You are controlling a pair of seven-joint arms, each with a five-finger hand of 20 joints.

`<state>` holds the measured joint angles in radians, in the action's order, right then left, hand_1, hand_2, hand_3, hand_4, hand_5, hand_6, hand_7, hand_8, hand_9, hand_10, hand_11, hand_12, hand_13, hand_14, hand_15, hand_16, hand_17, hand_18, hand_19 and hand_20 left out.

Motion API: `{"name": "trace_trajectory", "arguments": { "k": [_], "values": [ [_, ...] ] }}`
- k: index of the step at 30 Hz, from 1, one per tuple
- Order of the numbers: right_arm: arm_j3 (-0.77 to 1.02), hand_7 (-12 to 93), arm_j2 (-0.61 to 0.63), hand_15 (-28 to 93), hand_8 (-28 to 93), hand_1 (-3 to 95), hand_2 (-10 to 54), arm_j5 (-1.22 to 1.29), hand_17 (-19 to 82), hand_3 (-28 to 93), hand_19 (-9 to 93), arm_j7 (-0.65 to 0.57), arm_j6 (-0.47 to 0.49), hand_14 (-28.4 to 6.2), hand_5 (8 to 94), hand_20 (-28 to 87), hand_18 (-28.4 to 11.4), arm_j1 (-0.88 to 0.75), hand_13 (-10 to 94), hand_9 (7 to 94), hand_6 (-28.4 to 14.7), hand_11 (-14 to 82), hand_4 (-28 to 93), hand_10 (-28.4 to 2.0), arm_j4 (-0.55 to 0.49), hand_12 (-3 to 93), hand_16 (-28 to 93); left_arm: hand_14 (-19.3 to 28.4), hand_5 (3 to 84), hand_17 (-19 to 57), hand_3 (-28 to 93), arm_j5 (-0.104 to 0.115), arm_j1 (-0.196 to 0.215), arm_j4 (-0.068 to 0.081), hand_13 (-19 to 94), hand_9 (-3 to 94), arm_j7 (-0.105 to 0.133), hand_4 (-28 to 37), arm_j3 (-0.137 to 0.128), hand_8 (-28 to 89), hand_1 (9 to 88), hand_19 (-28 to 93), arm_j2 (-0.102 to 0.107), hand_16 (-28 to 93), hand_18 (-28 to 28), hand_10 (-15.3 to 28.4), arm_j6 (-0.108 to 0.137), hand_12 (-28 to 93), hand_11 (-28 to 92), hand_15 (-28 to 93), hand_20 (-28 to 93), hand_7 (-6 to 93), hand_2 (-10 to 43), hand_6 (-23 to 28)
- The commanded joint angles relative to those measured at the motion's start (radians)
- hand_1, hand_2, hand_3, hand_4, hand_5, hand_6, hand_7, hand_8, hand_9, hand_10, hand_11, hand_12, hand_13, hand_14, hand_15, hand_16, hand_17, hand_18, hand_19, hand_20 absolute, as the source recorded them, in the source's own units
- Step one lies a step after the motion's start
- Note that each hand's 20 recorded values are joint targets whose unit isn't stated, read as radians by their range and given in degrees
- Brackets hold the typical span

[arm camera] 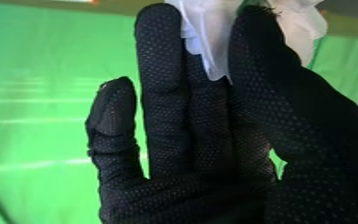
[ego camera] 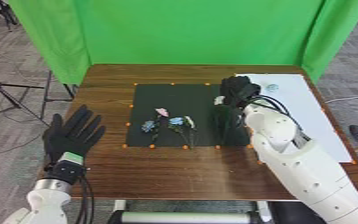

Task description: Arrange flowers

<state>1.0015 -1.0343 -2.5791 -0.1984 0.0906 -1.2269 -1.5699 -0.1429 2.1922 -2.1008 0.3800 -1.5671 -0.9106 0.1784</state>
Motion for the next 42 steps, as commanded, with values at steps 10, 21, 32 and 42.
{"name": "trace_trajectory", "arguments": {
  "k": [10, 21, 32, 42],
  "values": [
    [0.018, 23, -0.012, 26, -6, 56.4, -9.5, 0.002, 29, 67, 73, -0.047, 0.164, -6.3, 73.2, 40, -20.9, -0.066, 66, 74.6, 2.3, 10.2, -28, -8.5, -0.059, 19.4, 33, 13.2, 37.1, -6.9, 72, 0.096, 0.007, -0.006, 21, 30.6, -0.023, -28.3, -0.013, -9, 25.5, 34, -0.002, -5, 13.9, 11.6, -0.005, 12, 17, 31, 12, 15.6, 8.0, 7.0],
    [0.049, 20, 0.01, 34, -16, 47.8, -9.5, 0.108, 26, 78, 73, -0.132, 0.268, -9.5, 57.7, 39, -21.5, -0.09, 59, 58.9, -0.4, 11.1, -28, -11.8, -0.151, 13.8, 21, 12.9, 35.2, -6.7, 72, 0.096, 0.014, -0.016, 20, 26.7, 0.006, -28.3, -0.013, -9, 25.9, 33, 0.005, -6, 13.8, 11.1, 0.038, 12, 16, 30, 11, 15.9, 7.6, 6.7],
    [0.138, 9, 0.055, 41, -10, 40.9, -9.5, 0.255, 28, 67, 81, -0.275, 0.245, -13.1, 37.4, 43, -24.7, -0.099, 55, 47.9, -9.0, 9.1, -28, -17.3, -0.255, 13.4, 17, 12.3, 34.1, -6.7, 72, 0.085, 0.013, -0.017, 17, 23.8, 0.012, -28.3, -0.012, -9, 26.9, 33, -0.012, -6, 13.8, 11.1, 0.032, 12, 16, 29, 11, 16.2, 5.9, 6.9],
    [0.165, 8, 0.087, 36, -9, 36.8, -9.5, 0.223, 24, 73, 74, -0.403, 0.116, -17.9, 31.2, 36, -23.6, -0.011, 32, 32.2, -10.8, 8.8, -28, -19.9, -0.105, 12.3, 11, 12.4, 33.6, -6.8, 72, 0.1, 0.015, -0.018, 17, 23.9, 0.039, -28.3, 0.005, -9, 26.8, 33, 0.018, -5, 13.8, 10.9, 0.015, 12, 17, 29, 11, 16.2, 5.9, 6.9]
  ]
}}
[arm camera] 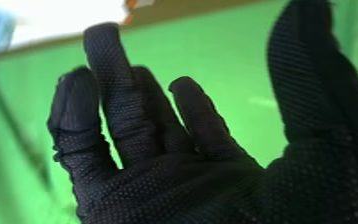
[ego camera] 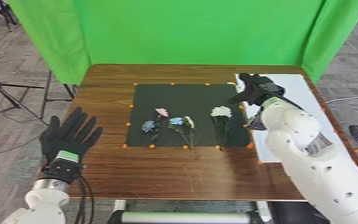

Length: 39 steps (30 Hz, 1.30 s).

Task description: Arrange flowers

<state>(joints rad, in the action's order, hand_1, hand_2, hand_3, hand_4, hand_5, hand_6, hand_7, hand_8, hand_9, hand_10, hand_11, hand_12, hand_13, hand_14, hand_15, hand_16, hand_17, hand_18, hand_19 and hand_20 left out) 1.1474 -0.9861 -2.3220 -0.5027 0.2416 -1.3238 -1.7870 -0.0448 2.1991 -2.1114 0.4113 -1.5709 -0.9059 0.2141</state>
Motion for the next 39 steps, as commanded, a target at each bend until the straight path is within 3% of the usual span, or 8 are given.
{"name": "trace_trajectory", "arguments": {
  "k": [1, 8, 14, 16, 20, 25, 35, 39],
  "values": [
    [0.022, 9, 0.037, 36, -10, 37.5, -9.5, -0.067, 23, 75, 74, -0.076, -0.039, -18.1, 30.3, 34, -23.5, 0.09, 30, 30.9, -10.7, 9.3, -28, -19.7, 0.131, 11.2, 10, 12.4, 33.6, -6.8, 72, 0.001, 0.004, -0.001, 17, 24.3, 0.006, -28.3, 0.011, -9, 26.7, 33, 0.019, -5, 13.8, 11.0, -0.029, 12, 17, 29, 11, 16.3, 6.0, 6.9],
    [-0.027, 10, 0.019, 34, -11, 39.7, -9.5, -0.043, 21, 78, 72, -0.068, 0.018, -17.0, 30.0, 30, -22.5, 0.157, 25, 29.3, -9.8, 10.2, -28, -18.4, 0.288, 8.8, 6, 12.8, 35.2, -6.8, 72, -0.018, -0.009, 0.002, 19, 27.3, -0.011, -28.3, 0.026, -9, 25.7, 33, 0.025, -5, 13.9, 11.2, -0.023, 12, 17, 30, 12, 16.1, 7.2, 7.0],
    [-0.015, 13, -0.022, 34, -12, 43.0, -9.5, -0.024, 21, 76, 72, -0.036, 0.092, -16.0, 24.2, 28, -22.0, 0.12, 24, 23.5, -8.1, 12.4, -28, -16.0, 0.365, 6.5, 5, 12.8, 36.1, -6.7, 72, 0.012, -0.003, -0.006, 20, 28.1, -0.014, -28.3, 0.042, -9, 25.4, 33, 0.015, -6, 13.9, 11.4, 0.012, 12, 17, 31, 12, 16.2, 7.7, 7.0],
    [0.007, 14, -0.033, 34, -13, 43.4, -9.5, -0.022, 21, 76, 72, -0.006, 0.198, -15.8, 24.0, 28, -21.8, 0.115, 23, 22.8, -7.7, 13.0, -28, -15.6, 0.374, 5.8, 5, 12.8, 35.8, -6.8, 73, 0.013, -0.005, -0.015, 20, 26.7, -0.009, -28.3, 0.048, -9, 25.4, 33, 0.02, -6, 13.9, 10.9, 0.051, 11, 17, 31, 12, 16.2, 7.6, 7.0],
    [0.014, 16, -0.021, 34, -14, 43.2, -9.4, 0.012, 21, 78, 73, 0.025, 0.253, -15.0, 29.9, 29, -21.9, 0.114, 25, 24.3, -6.6, 13.7, -28, -15.6, 0.371, 4.6, 4, 12.3, 34.3, -7.1, 73, 0.026, -0.026, -0.01, 19, 23.3, 0.01, -28.3, 0.066, -10, 27.1, 35, 0.029, -6, 14.1, 10.2, 0.049, 12, 17, 31, 12, 17.0, 6.4, 7.0],
    [-0.021, 19, -0.011, 37, -15, 46.4, -7.9, -0.024, 25, 79, 78, 0.061, 0.143, -12.6, 40.6, 32, -22.2, 0.117, 37, 40.0, -4.3, 14.3, -28, -13.2, 0.36, 7.5, 7, 12.3, 34.2, -7.2, 73, 0.038, -0.015, -0.017, 18, 22.6, 0.035, -28.3, 0.07, -10, 27.3, 35, 0.032, -6, 14.1, 10.2, 0.041, 11, 18, 31, 13, 17.5, 6.4, 7.1],
    [-0.027, 17, 0.027, 38, -14, 54.5, -8.7, -0.007, 31, 77, 77, 0.025, -0.121, -9.8, 60.9, 34, -16.6, 0.043, 55, 62.9, -5.3, 16.3, -28, -14.1, 0.262, 15.8, 21, 12.4, 34.3, -7.2, 73, 0.026, -0.017, -0.011, 18, 22.8, 0.005, -28.3, 0.07, -10, 26.8, 35, 0.014, -6, 14.1, 10.1, 0.023, 11, 18, 32, 12, 17.6, 7.0, 7.1],
    [-0.031, 18, 0.048, 35, -6, 56.9, -9.4, -0.095, 34, 73, 77, 0.045, -0.263, -8.1, 68.4, 37, -16.5, 0.011, 62, 72.3, -4.2, 12.7, -28, -12.6, 0.19, 24.1, 33, 12.4, 34.4, -7.2, 73, 0.032, -0.007, -0.015, 18, 22.9, 0.019, -28.3, 0.071, -10, 26.6, 35, 0.023, -6, 14.1, 10.2, 0.021, 11, 18, 32, 12, 17.6, 7.0, 7.1]
  ]
}}
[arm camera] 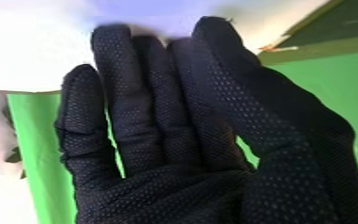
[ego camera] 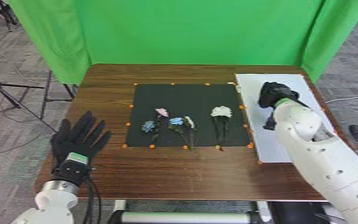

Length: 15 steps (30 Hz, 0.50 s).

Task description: Arrange flowers

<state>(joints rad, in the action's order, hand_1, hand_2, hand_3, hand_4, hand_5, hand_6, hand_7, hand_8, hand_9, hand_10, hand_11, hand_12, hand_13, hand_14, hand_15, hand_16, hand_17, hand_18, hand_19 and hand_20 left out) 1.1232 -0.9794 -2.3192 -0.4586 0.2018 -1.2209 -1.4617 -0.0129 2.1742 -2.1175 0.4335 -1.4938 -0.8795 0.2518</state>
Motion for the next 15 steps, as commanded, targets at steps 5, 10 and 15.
{"name": "trace_trajectory", "arguments": {
  "k": [5, 10, 15],
  "values": [
    [0.005, 22, 0.046, 41, -14, 47.4, -9.5, -0.124, 29, 82, 75, 0.104, -0.174, -12.0, 53.3, 35, -17.8, -0.058, 47, 56.3, -3.4, 16.7, -28, -14.7, -0.127, 17.6, 18, 12.4, 34.4, -7.2, 73, -0.004, 0.008, -0.005, 18, 23.1, -0.012, -28.3, 0.013, -10, 26.5, 35, -0.01, -6, 14.1, 10.2, -0.029, 11, 18, 32, 12, 17.6, 7.2, 7.1],
    [-0.019, 18, 0.01, 33, -14, 40.8, -9.5, -0.11, 22, 84, 67, 0.127, -0.103, -13.9, 37.0, 29, -17.7, 0.026, 30, 37.0, -6.5, 11.6, -28, -16.3, -0.047, 13.9, 10, 12.4, 34.4, -7.2, 73, -0.002, 0.011, -0.009, 18, 23.0, 0.006, -28.3, 0.011, -10, 26.4, 35, -0.001, -6, 14.1, 10.2, -0.018, 11, 18, 32, 12, 17.7, 7.3, 7.1],
    [-0.029, 13, -0.01, 28, -12, 36.8, -9.5, -0.103, 20, 85, 64, 0.1, -0.026, -13.3, 32.3, 24, -17.5, 0.091, 25, 30.0, -9.8, 9.9, -28, -16.9, 0.033, 11.0, 6, 12.4, 34.4, -7.2, 73, -0.023, -0.001, -0.003, 18, 23.0, -0.014, -28.3, 0.012, -10, 26.4, 35, -0.008, -6, 14.1, 10.2, -0.025, 11, 18, 32, 12, 17.6, 7.3, 7.1]
  ]
}}
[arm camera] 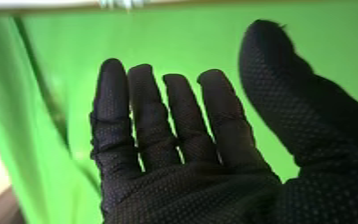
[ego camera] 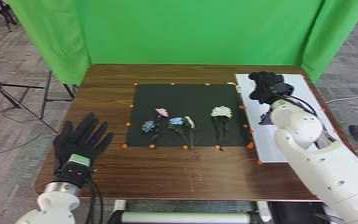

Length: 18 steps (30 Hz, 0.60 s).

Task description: Arrange flowers

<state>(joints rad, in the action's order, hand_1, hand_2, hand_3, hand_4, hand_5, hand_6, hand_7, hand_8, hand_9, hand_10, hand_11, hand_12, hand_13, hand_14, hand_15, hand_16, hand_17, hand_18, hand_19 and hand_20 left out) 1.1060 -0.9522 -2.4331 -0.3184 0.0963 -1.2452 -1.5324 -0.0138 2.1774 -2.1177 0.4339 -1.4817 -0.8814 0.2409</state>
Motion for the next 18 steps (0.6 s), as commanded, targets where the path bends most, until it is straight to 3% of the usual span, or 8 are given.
{"name": "trace_trajectory", "arguments": {
  "k": [1, 3, 5, 6, 7, 12, 15, 18],
  "values": [
    [-0.015, 12, -0.039, 27, -12, 36.6, -9.5, 0.024, 19, 85, 63, -0.047, 0.075, -13.3, 31.8, 24, -17.4, 0.127, 24, 29.1, -10.2, 9.9, -28, -17.1, 0.122, 10.7, 5, 12.5, 34.4, -7.2, 73, -0.03, -0.005, -0.002, 18, 23.0, -0.012, -28.3, 0.002, -10, 26.4, 35, -0.002, -6, 14.1, 10.2, -0.014, 11, 18, 32, 12, 17.6, 7.3, 7.1],
    [-0.008, 12, -0.044, 26, -11, 36.3, -9.5, 0.046, 19, 85, 61, -0.058, 0.105, -13.0, 30.6, 23, -17.1, 0.143, 22, 26.8, -10.9, 9.5, -28, -17.3, 0.144, 9.9, 4, 12.4, 34.3, -7.1, 73, -0.021, 0.0, -0.004, 18, 23.0, -0.006, -28.3, 0.003, -10, 26.4, 35, 0.004, -6, 14.1, 10.2, -0.014, 11, 18, 32, 12, 17.6, 7.2, 7.1],
    [-0.01, 11, -0.05, 25, -11, 35.5, -8.7, 0.052, 18, 85, 61, -0.055, 0.124, -12.8, 29.7, 22, -17.0, 0.162, 21, 25.9, -11.2, 9.9, -28, -17.2, 0.178, 9.2, 3, 12.4, 34.3, -7.1, 73, -0.024, -0.002, -0.003, 18, 22.9, -0.013, -28.3, -0.003, -10, 26.4, 35, -0.004, -6, 14.1, 10.2, -0.01, 11, 18, 32, 12, 17.4, 7.2, 7.2],
    [-0.017, 11, -0.052, 25, -11, 34.9, -7.8, 0.066, 18, 84, 61, -0.054, 0.139, -12.8, 29.4, 22, -17.1, 0.179, 21, 25.7, -11.3, 9.9, -28, -17.2, 0.197, 8.9, 2, 12.4, 34.3, -7.1, 73, -0.012, -0.005, -0.001, 18, 22.9, 0.005, -28.3, 0.005, -10, 26.4, 35, 0.012, -6, 14.1, 10.1, -0.013, 11, 18, 32, 12, 17.5, 7.2, 7.1],
    [-0.022, 11, -0.052, 25, -11, 34.0, -6.7, 0.077, 18, 85, 61, -0.053, 0.169, -12.8, 29.3, 22, -17.1, 0.193, 21, 25.5, -11.4, 9.9, -28, -17.2, 0.214, 8.7, 2, 12.4, 34.2, -7.1, 73, -0.017, -0.009, 0.003, 18, 22.9, -0.003, -28.3, 0.003, -10, 26.4, 35, 0.01, -6, 14.1, 10.1, -0.017, 11, 18, 32, 12, 17.5, 7.2, 7.1],
    [-0.009, 11, -0.074, 26, -11, 32.6, 0.6, 0.129, 18, 85, 62, -0.011, 0.301, -12.5, 28.9, 22, -17.5, 0.241, 21, 25.5, -11.8, 10.2, -28, -16.8, 0.297, 8.3, 1, 12.6, 34.7, -7.1, 73, -0.015, -0.013, 0.005, 18, 24.7, 0.003, -28.3, 0.006, -10, 26.4, 35, 0.01, -6, 14.0, 10.6, -0.02, 11, 18, 32, 12, 17.6, 7.2, 7.1],
    [-0.024, 11, -0.071, 27, -11, 34.0, 5.1, 0.151, 19, 85, 62, -0.018, 0.273, -12.2, 29.4, 22, -17.7, 0.24, 23, 26.4, -11.9, 11.1, -28, -16.4, 0.321, 8.3, 1, 12.6, 35.1, -7.1, 73, -0.034, -0.01, 0.004, 18, 25.0, -0.018, -28.3, -0.006, -10, 26.3, 35, -0.013, -6, 14.1, 10.7, -0.016, 11, 18, 32, 12, 17.5, 7.3, 7.1],
    [-0.032, 13, -0.064, 28, -12, 36.6, 7.7, 0.173, 22, 85, 63, -0.042, 0.196, -11.5, 31.4, 21, -17.2, 0.218, 27, 29.2, -11.8, 13.3, -28, -16.6, 0.318, 7.8, 1, 12.7, 35.3, -7.1, 73, -0.026, -0.014, 0.003, 18, 25.2, -0.008, -28.3, -0.002, -10, 26.3, 35, -0.007, -6, 14.1, 10.7, -0.016, 11, 18, 32, 12, 17.4, 7.5, 7.1]
  ]
}}
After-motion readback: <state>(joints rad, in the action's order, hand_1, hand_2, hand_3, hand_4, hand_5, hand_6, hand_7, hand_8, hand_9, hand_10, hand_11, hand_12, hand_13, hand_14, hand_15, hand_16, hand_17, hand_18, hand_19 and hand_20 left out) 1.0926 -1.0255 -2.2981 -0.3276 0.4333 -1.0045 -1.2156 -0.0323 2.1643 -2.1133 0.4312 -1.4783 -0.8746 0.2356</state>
